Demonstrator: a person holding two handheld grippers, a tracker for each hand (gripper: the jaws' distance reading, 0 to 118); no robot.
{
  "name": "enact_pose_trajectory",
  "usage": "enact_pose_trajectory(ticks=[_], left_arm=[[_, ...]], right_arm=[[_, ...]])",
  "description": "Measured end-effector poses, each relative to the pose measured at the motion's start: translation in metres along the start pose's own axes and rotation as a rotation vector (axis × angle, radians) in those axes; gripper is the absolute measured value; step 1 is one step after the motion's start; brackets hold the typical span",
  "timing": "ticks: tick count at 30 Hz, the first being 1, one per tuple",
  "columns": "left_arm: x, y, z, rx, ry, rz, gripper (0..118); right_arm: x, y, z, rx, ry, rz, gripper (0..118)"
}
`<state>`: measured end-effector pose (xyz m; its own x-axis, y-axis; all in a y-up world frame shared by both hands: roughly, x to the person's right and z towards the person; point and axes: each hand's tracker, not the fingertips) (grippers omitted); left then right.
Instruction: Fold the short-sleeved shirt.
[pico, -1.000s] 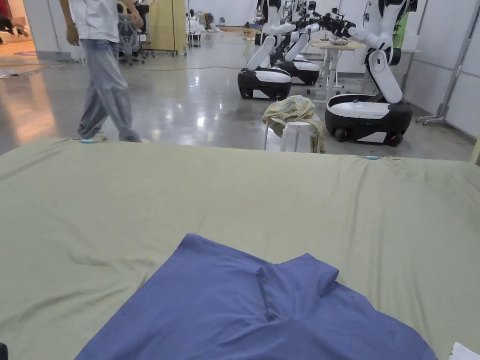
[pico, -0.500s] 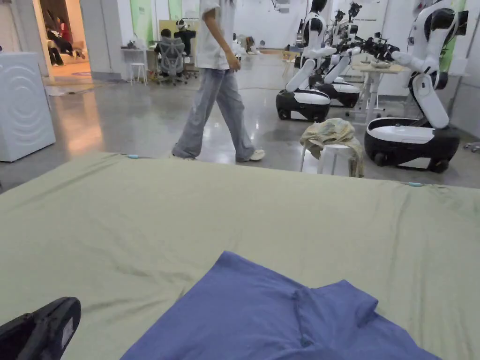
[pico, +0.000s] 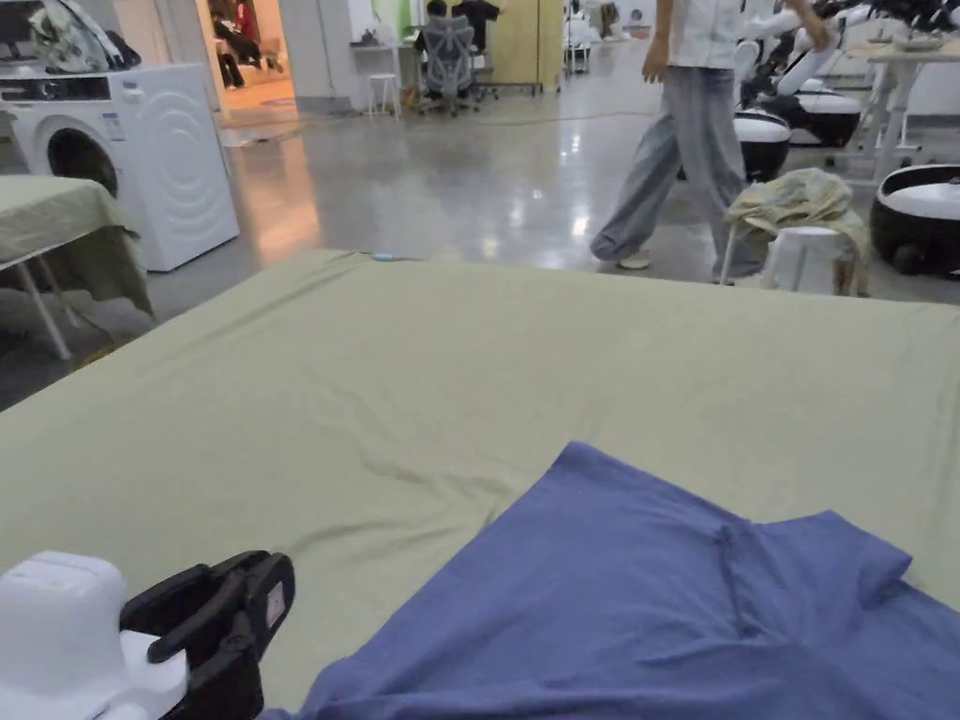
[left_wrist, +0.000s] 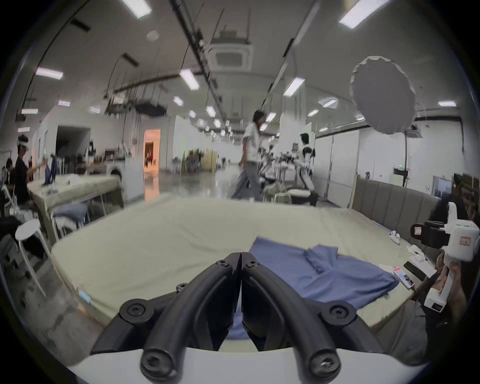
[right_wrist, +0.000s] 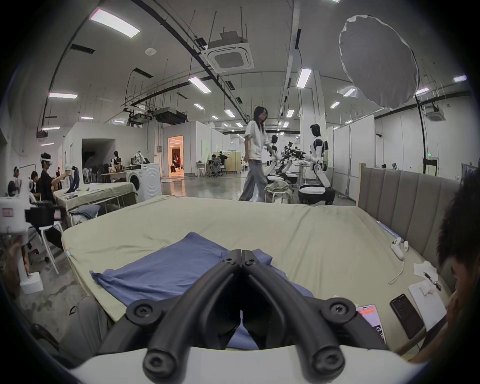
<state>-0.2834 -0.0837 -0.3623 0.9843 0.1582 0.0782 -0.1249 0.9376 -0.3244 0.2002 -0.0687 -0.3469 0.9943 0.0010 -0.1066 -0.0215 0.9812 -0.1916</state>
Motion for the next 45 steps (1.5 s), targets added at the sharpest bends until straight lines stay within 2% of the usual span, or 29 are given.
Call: enact_pose_trajectory(ticks=[2,3,6,8,12,18,20,22,24,28,29,31,33,36,39,40,42,45], left_arm=[[-0.021,-0.015,-0.015,-0.082,-0.021,0.066,40],[-0.030,-0.026,-0.022,-0.099,-0.024,0.090,53],[-0.046,-0.054,-0.054,-0.261,0.003,0.137,54],[-0.057,-0.076,-0.072,-0.315,0.041,0.142,54],[-0.072,-0.099,-0.103,-0.402,0.025,0.223,54],[-0.067,-0.100,-0.124,-0.464,0.040,0.178,51],[-0.060,-0.098,-0.127,-0.490,0.051,0.121,40],[-0.049,-0.099,-0.132,-0.508,0.029,0.107,18],[-0.040,-0.101,-0.136,-0.536,0.058,0.030,13],[-0.049,-0.099,-0.136,-0.543,0.042,0.084,12],[-0.050,-0.100,-0.135,-0.544,0.041,0.093,12],[-0.045,-0.097,-0.137,-0.550,0.044,0.078,12],[-0.039,-0.097,-0.136,-0.555,0.059,0.043,12],[-0.028,-0.093,-0.134,-0.557,0.066,0.029,12],[-0.027,-0.090,-0.132,-0.555,0.059,0.056,12],[-0.026,-0.090,-0.132,-0.554,0.057,0.070,12],[-0.026,-0.088,-0.131,-0.550,0.059,0.090,11],[-0.019,-0.088,-0.131,-0.550,0.064,0.082,11]], right_arm=[[0.002,-0.005,-0.002,-0.016,0.014,-0.032,0],[0.003,-0.008,-0.003,-0.026,0.022,-0.051,0],[0.006,-0.014,-0.009,-0.063,0.032,-0.078,0],[0.008,-0.018,-0.011,-0.080,0.033,-0.075,0],[0.009,-0.021,-0.014,-0.107,0.030,-0.070,0],[0.015,-0.028,-0.017,-0.131,0.022,-0.113,0],[0.017,-0.030,-0.017,-0.141,0.015,-0.120,0],[0.019,-0.032,-0.019,-0.149,0.012,-0.126,0],[0.021,-0.033,-0.022,-0.159,0.004,-0.131,0],[0.041,-0.026,-0.051,-0.228,-0.001,-0.136,1],[0.050,-0.024,-0.064,-0.246,0.001,-0.132,9],[0.071,-0.020,-0.096,-0.256,0.008,-0.127,41],[0.097,-0.016,-0.140,-0.366,0.034,-0.148,70],[0.136,-0.025,-0.216,-0.520,0.039,-0.202,72],[0.159,-0.046,-0.282,-0.718,0.026,-0.210,71],[0.161,-0.053,-0.297,-0.769,0.027,-0.242,71],[0.170,-0.064,-0.318,-0.798,0.013,-0.301,71],[0.164,-0.067,-0.333,-0.809,0.017,-0.270,70]])
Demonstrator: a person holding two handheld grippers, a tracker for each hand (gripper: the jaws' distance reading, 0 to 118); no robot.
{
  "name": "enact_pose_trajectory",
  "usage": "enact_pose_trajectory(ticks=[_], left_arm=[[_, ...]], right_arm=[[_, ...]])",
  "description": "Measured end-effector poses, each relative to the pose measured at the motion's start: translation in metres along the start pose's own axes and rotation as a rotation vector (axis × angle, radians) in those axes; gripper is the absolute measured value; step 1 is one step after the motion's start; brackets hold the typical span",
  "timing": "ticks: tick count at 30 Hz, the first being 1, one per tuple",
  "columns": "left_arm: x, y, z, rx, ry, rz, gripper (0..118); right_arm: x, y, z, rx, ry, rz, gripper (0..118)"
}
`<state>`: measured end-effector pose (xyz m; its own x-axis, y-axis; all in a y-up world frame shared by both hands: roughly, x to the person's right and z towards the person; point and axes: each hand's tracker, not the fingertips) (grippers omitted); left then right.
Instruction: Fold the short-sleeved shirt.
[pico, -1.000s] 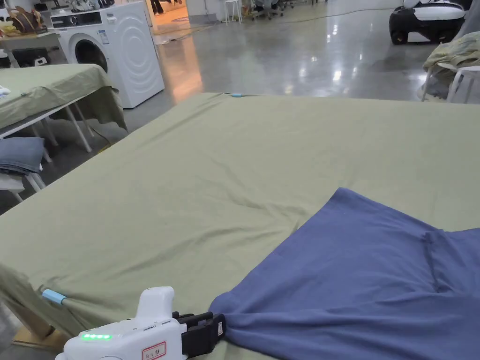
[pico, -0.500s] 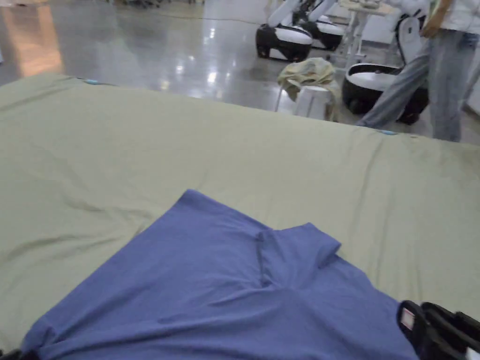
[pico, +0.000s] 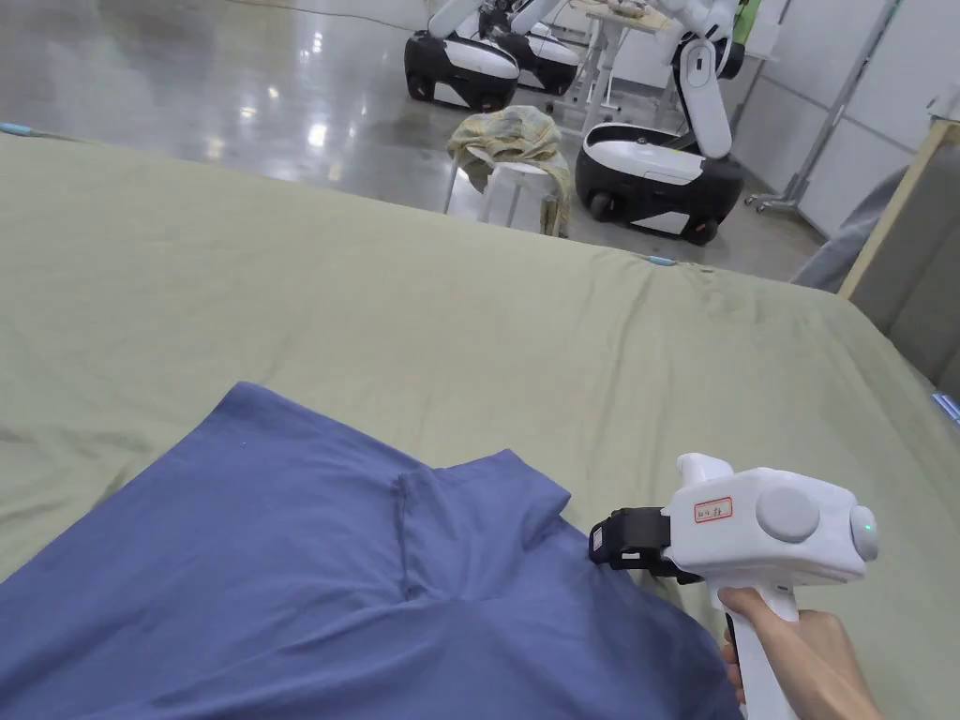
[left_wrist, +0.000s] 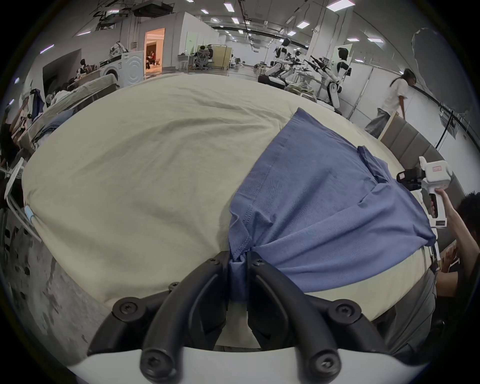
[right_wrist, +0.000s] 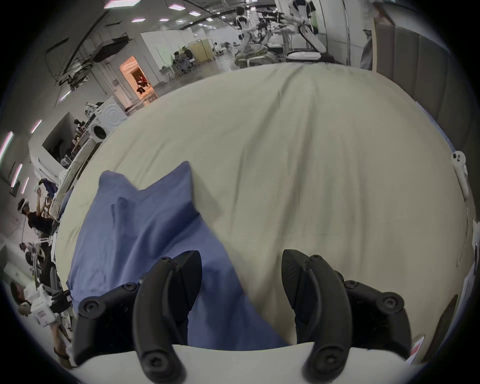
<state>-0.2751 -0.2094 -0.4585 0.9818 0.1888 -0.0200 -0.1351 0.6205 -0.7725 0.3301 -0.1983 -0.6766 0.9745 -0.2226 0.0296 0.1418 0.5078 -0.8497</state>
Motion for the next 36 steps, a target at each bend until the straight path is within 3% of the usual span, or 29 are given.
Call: enact_pose_trajectory(ticks=[2,5,8,12,17,21,25,28,36], left_arm=[[0.000,0.002,-0.001,-0.004,0.004,-0.008,11],[-0.004,0.004,-0.002,-0.004,0.000,-0.002,12],[-0.004,0.004,-0.002,-0.001,-0.010,0.009,12],[-0.002,0.004,-0.001,0.004,-0.007,0.000,12],[0.003,-0.002,0.029,0.180,0.008,-0.097,12],[0.001,0.033,0.064,0.324,-0.123,0.021,11],[0.016,0.083,0.091,0.444,-0.130,-0.068,11],[0.019,0.129,0.105,0.521,-0.209,-0.051,11],[0.053,0.257,0.150,0.724,-0.188,-0.169,11]], right_arm=[[-0.010,0.001,-0.006,-0.030,-0.023,0.051,69],[-0.028,-0.005,-0.012,-0.057,-0.107,0.178,51],[-0.036,-0.008,-0.008,-0.044,-0.114,0.179,40],[-0.033,-0.012,0.003,-0.038,-0.112,0.176,4],[-0.038,-0.014,0.049,0.089,-0.083,0.182,2],[-0.050,-0.007,0.116,0.256,-0.073,0.225,2],[-0.064,0.003,0.184,0.452,-0.144,0.238,2],[-0.065,0.015,0.229,0.557,-0.127,0.224,2],[-0.070,0.066,0.323,0.772,-0.160,0.190,2]])
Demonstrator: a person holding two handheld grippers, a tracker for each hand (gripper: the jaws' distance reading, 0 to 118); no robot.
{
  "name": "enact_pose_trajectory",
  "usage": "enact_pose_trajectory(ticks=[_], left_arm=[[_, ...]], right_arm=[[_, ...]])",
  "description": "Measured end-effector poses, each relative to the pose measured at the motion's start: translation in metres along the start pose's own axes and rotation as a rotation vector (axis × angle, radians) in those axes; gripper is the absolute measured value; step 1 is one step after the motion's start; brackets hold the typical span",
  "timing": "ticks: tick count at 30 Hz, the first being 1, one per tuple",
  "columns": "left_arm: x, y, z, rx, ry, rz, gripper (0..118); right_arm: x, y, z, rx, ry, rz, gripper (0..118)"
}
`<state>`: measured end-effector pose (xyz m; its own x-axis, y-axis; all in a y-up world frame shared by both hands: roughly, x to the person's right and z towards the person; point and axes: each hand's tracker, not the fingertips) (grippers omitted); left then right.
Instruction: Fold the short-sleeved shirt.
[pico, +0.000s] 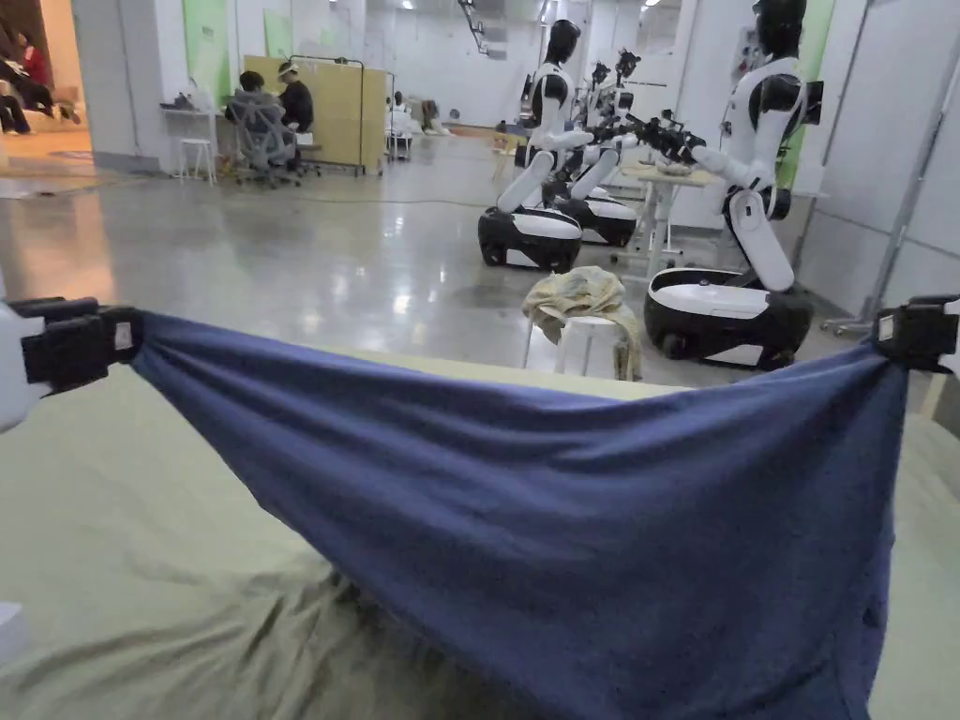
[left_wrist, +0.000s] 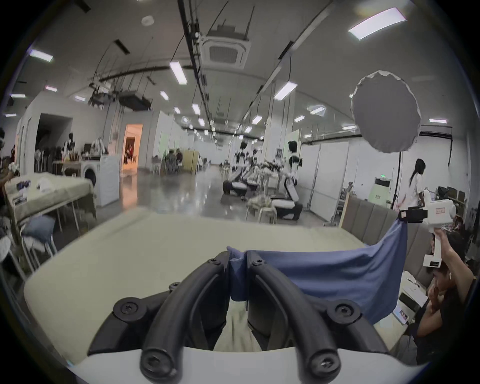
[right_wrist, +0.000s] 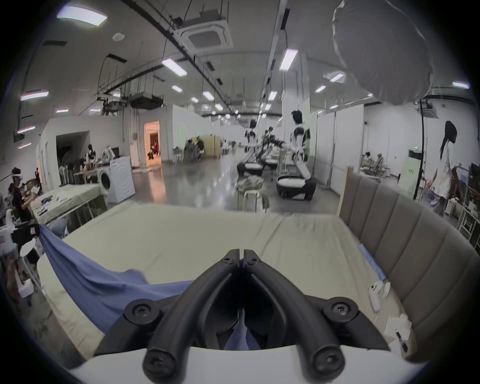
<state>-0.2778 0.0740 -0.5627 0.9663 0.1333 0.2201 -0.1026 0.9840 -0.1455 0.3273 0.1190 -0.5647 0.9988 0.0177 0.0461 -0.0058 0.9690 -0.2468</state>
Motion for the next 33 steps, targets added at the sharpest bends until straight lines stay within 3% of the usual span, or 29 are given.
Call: enact_pose_trajectory(ticks=[4,11,14,22,27,33], left_arm=[[0.008,0.059,-0.041,0.012,0.045,-0.093,11],[0.012,0.130,-0.108,0.057,0.111,-0.106,11],[0.012,0.153,-0.133,0.053,0.127,-0.093,11],[0.015,0.179,-0.173,0.060,0.203,-0.142,11],[0.017,0.192,-0.197,0.077,0.211,-0.152,11],[0.021,0.181,-0.228,0.054,0.231,-0.181,11]], right_arm=[[0.000,0.051,-0.010,0.053,-0.053,0.013,2],[-0.017,0.126,-0.049,0.119,-0.139,0.072,2],[-0.022,0.150,-0.066,0.140,-0.152,0.055,2],[-0.022,0.192,-0.119,0.179,-0.208,0.052,2],[-0.014,0.226,-0.141,0.217,-0.197,-0.014,2],[-0.018,0.234,-0.160,0.229,-0.196,0.034,2]])
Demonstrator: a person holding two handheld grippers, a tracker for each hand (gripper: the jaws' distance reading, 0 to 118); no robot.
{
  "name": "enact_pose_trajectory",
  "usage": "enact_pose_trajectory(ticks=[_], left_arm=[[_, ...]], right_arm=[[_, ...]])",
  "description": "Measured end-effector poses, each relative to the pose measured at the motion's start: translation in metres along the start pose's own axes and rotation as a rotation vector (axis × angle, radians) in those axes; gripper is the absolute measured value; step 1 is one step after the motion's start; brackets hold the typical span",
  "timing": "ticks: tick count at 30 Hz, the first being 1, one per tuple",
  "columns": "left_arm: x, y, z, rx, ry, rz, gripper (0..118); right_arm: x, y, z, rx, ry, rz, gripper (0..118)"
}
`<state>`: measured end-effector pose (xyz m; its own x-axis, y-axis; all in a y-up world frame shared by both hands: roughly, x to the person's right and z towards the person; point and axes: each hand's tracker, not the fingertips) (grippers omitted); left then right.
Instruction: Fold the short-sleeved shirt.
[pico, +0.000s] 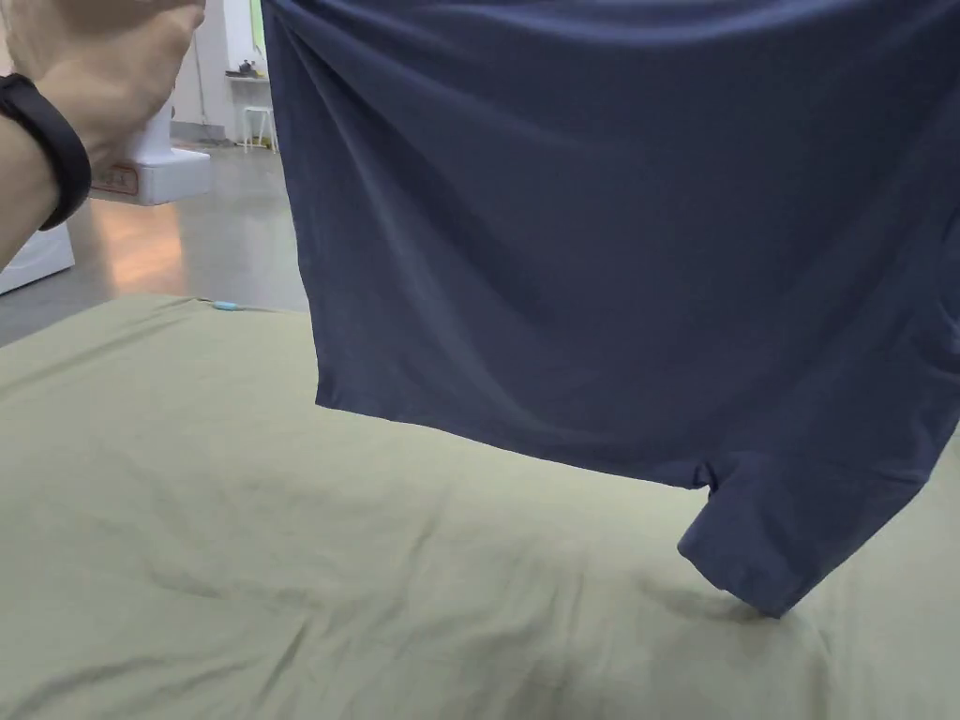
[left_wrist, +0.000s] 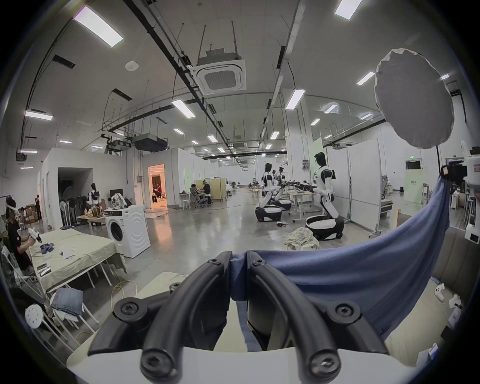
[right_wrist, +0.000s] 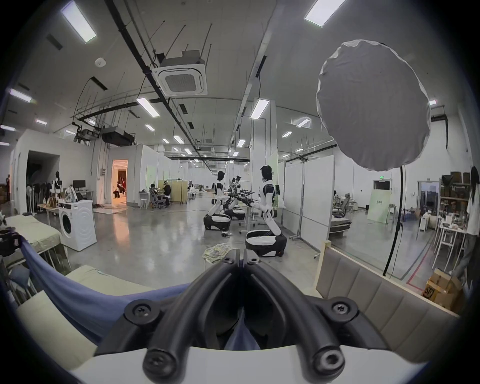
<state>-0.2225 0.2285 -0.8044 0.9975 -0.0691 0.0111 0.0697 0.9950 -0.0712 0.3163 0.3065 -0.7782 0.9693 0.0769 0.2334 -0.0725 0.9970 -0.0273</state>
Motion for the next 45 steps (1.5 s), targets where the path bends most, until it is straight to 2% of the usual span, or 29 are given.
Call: enact_pose_trajectory(ticks=[6,11,14,22,24,27,28,30,31,32,34,36,37,39,40,41,43,45], left_arm=[[0.007,-0.053,-0.018,-0.089,-0.052,0.055,11],[0.005,-0.090,-0.006,-0.146,-0.108,0.089,11],[0.005,-0.104,0.019,-0.162,-0.105,0.056,11],[-0.006,-0.164,0.111,-0.207,-0.203,0.091,11],[-0.006,-0.186,0.141,-0.208,-0.220,0.080,11],[-0.011,-0.223,0.184,-0.229,-0.287,0.106,11],[-0.012,-0.235,0.198,-0.244,-0.290,0.104,11],[-0.018,-0.271,0.227,-0.295,-0.397,0.181,11],[-0.019,-0.286,0.238,-0.329,-0.411,0.190,11],[-0.020,-0.303,0.253,-0.348,-0.372,0.214,11],[-0.025,-0.334,0.282,-0.402,-0.409,0.240,11],[-0.025,-0.358,0.308,-0.436,-0.355,0.208,11],[-0.028,-0.369,0.318,-0.467,-0.366,0.217,11],[-0.035,-0.392,0.336,-0.520,-0.324,0.264,11],[-0.038,-0.402,0.339,-0.545,-0.317,0.269,11],[-0.041,-0.414,0.345,-0.557,-0.292,0.268,11],[-0.045,-0.431,0.351,-0.608,-0.268,0.287,11],[-0.048,-0.441,0.354,-0.604,-0.274,0.323,11]], right_arm=[[0.002,-0.053,-0.003,-0.084,0.013,-0.030,2],[0.008,-0.086,0.023,-0.120,0.047,-0.006,2],[0.011,-0.098,0.058,-0.134,0.058,0.025,2],[0.031,-0.151,0.158,-0.183,0.130,0.000,2],[0.032,-0.174,0.187,-0.202,0.155,0.037,2],[0.039,-0.215,0.233,-0.220,0.184,0.011,2],[0.042,-0.231,0.246,-0.230,0.191,-0.017,2],[0.050,-0.272,0.281,-0.278,0.233,-0.119,2],[0.053,-0.291,0.297,-0.277,0.223,-0.163,2],[0.053,-0.311,0.313,-0.296,0.215,-0.177,2],[0.049,-0.350,0.353,-0.333,0.218,-0.224,2],[0.043,-0.384,0.386,-0.398,0.164,-0.246,2],[0.041,-0.399,0.398,-0.454,0.186,-0.220,2],[0.037,-0.432,0.420,-0.526,0.116,-0.232,2],[0.037,-0.445,0.425,-0.594,0.146,-0.225,2],[0.037,-0.457,0.429,-0.637,0.123,-0.195,2],[0.038,-0.477,0.434,-0.679,0.101,-0.169,2],[0.043,-0.491,0.432,-0.725,0.061,-0.184,3]])
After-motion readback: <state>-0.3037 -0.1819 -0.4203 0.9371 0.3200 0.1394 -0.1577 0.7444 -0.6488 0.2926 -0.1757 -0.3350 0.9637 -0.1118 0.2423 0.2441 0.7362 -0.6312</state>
